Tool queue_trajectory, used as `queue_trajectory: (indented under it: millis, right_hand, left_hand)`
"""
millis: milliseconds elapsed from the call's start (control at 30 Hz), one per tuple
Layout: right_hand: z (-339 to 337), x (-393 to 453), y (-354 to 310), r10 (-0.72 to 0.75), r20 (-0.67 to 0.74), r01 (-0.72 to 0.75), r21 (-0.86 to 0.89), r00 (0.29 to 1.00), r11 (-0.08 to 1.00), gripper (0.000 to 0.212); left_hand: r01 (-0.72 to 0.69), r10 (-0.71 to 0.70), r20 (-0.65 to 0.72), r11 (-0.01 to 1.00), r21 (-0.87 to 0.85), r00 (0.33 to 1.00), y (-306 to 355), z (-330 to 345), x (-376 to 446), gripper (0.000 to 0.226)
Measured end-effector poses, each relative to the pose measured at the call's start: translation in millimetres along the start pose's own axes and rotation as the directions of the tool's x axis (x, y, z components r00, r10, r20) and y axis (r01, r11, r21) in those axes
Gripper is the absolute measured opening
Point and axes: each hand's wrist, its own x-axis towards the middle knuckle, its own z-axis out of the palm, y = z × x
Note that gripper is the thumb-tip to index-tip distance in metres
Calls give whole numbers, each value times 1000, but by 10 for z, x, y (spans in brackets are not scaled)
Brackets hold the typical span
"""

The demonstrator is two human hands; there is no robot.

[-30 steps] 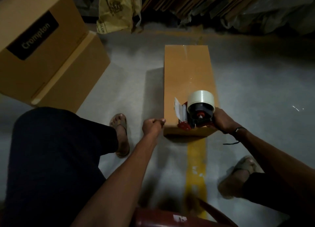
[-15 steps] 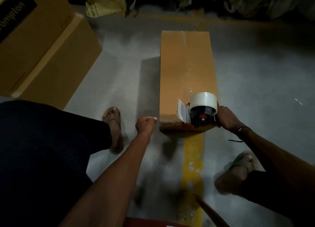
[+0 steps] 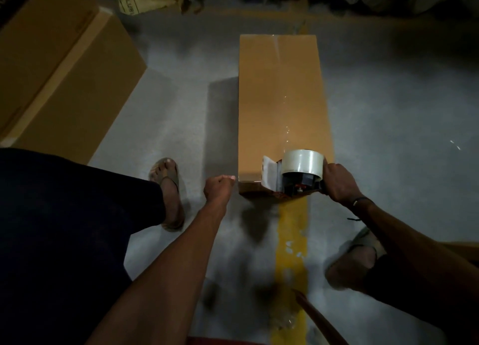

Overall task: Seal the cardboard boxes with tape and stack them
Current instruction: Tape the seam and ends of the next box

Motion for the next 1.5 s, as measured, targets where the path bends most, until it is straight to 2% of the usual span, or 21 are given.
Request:
queue_trajectory:
  millis: [100, 200, 267, 300, 367, 400, 500, 667, 733, 833, 867, 967, 1000, 1033, 1100, 1167, 1200, 1267, 1367, 1433, 1500]
  right_hand:
    - [46, -8, 56, -3, -28, 3, 16, 1000, 1000, 87]
    - [59, -5, 58, -45, -97, 55, 98, 994, 994, 67]
    - [37, -33, -18, 35, -108, -24, 103, 993, 994, 54]
    - [5, -35, -62, 97, -107, -92, 45, 990, 995, 69]
    - [-41, -34, -116, 188, -52, -189, -28, 981, 982, 126]
    - [-89, -17, -154, 267, 7, -267, -53, 964, 962, 132]
    - [-173, -16, -261, 305, 28, -302, -86, 952, 949, 129]
    - [-122, 19, -257, 237, 38, -234, -76, 971, 969, 112]
    - [-169, 17, -318, 246, 45, -241, -105, 968, 965, 107]
    - [-255, 21, -405, 330, 48, -322, -132, 943, 938, 81]
    - [-259, 31, -393, 340, 55, -331, -128, 939, 935, 81]
    - [-319, 32, -295, 305, 73, -296, -115, 950, 948, 100]
    - [-334, 16, -231, 272, 136, -258, -112, 953, 960, 105]
    - [-392, 2, -191, 307, 287, -303, -59, 908, 951, 102]
    - [-504, -29, 54, 306, 264, -307, -39, 915, 951, 101]
    - [-647, -96, 351, 259, 184, -234, -145, 948, 961, 111]
    - [-703, -136, 493, 247, 92, -228, -178, 965, 957, 104]
    - [-779, -198, 720, 296, 76, -277, -194, 952, 941, 90]
    - [-773, -217, 921, 276, 50, -261, -207, 960, 943, 113]
    - [-743, -200, 948, 256, 37, -246, -180, 966, 953, 122]
    - [-759, -219, 927, 247, 3, -244, -156, 969, 957, 122]
  left_hand:
    - [57, -58, -12, 997, -44, 998, -12, 30, -21, 16]
    - [104, -107, -33, 991, -88, 994, -46, 27, -23, 36]
    - [112, -116, -59, 992, -65, 991, -106, 6, 11, 43]
    - [104, -104, -90, 995, -13, 990, -126, -5, 21, 40]
    - [62, -56, -178, 998, 31, 982, -118, -2, 37, 22]
    - [27, -23, -213, 999, 19, 977, -70, 10, 4, 16]
    - [-112, 107, -248, 994, -5, 963, 79, 138, -51, 24]
    - [-212, 238, -114, 957, 200, 965, 213, 417, -193, 35]
    - [-256, 288, -128, 942, 215, 949, 119, 455, -166, 35]
    - [-279, 317, -172, 936, 213, 933, 38, 438, -164, 35]
    - [-292, 332, -173, 930, 223, 927, 30, 445, -155, 37]
    - [-320, 361, -176, 921, 223, 916, 10, 446, -131, 41]
    - [-331, 372, -173, 917, 225, 912, -5, 445, -110, 43]
    - [-337, 379, -172, 913, 229, 909, -21, 447, -105, 46]
    - [-364, 406, -169, 901, 236, 898, -20, 447, -121, 48]
    - [-379, 422, -168, 894, 237, 891, -26, 441, -123, 48]
    - [-384, 426, -161, 892, 238, 890, -45, 447, -107, 48]
    - [-393, 440, -165, 884, 252, 883, -79, 450, -82, 49]
    - [-377, 449, -179, 866, 328, 875, -15, 476, -187, 51]
    - [-390, 513, -186, 802, 453, 838, 76, 543, -312, 54]
    - [-544, 645, -74, 695, 471, 760, 135, 686, -384, 49]
